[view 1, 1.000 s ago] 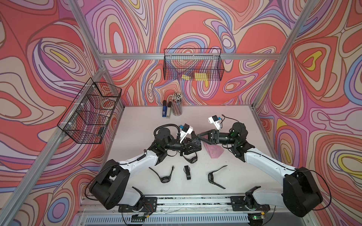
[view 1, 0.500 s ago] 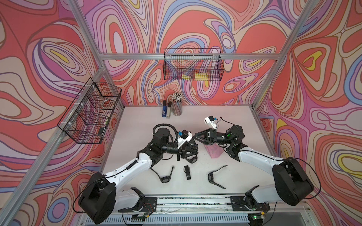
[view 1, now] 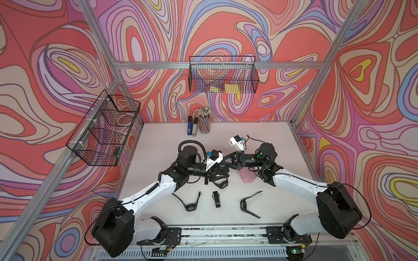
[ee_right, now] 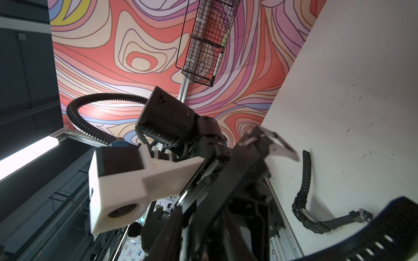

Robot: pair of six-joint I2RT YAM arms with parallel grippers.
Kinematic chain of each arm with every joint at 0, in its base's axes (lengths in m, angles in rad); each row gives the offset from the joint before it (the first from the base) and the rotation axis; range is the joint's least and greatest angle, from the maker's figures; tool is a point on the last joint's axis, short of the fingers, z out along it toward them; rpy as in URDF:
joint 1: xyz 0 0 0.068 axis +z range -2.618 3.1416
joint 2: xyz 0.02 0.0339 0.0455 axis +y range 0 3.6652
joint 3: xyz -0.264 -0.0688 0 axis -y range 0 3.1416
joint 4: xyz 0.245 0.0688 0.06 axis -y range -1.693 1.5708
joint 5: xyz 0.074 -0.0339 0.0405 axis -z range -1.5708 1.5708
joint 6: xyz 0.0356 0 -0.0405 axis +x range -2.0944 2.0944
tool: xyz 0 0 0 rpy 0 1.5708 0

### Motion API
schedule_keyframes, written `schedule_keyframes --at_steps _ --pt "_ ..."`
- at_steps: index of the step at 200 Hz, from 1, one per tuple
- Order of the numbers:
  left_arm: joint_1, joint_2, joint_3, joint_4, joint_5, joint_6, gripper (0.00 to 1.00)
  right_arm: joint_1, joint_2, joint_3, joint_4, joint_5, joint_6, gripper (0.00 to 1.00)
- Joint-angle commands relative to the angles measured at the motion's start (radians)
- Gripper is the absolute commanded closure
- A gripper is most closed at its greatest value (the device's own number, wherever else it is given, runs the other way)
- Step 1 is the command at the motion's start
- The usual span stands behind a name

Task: Wipe the watch dial
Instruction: Pick up the watch at the center of the board.

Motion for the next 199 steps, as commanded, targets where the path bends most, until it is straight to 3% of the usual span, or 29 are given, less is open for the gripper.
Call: schedule_keyframes --at_steps 1,6,44,98,116,199 --pt "-0.003 0.001 0.022 0.027 0.018 0.021 0.95 0.011 -0.024 0.028 -0.057 0.009 -0.043 0.93" --pt "-0.003 -0.001 0.021 0.029 0.019 0.019 0.95 0.011 -0.026 0.032 -0.069 0.013 -0.049 1.0" --pt "-0.003 -0.009 0.003 0.082 0.019 -0.023 0.91 0.014 -0.036 0.036 -0.098 0.031 -0.063 1.0" --pt "-0.003 -0.037 -0.102 0.371 0.003 -0.279 0.59 0.015 -0.036 0.079 -0.177 0.037 -0.116 1.0" --pt "-0.003 -0.045 -0.142 0.491 -0.011 -0.38 0.53 0.014 -0.026 0.094 -0.18 0.033 -0.12 1.0" --pt "-0.001 -0.141 -0.18 0.6 -0.083 -0.575 0.47 0.01 -0.013 0.13 -0.235 0.026 -0.174 1.0"
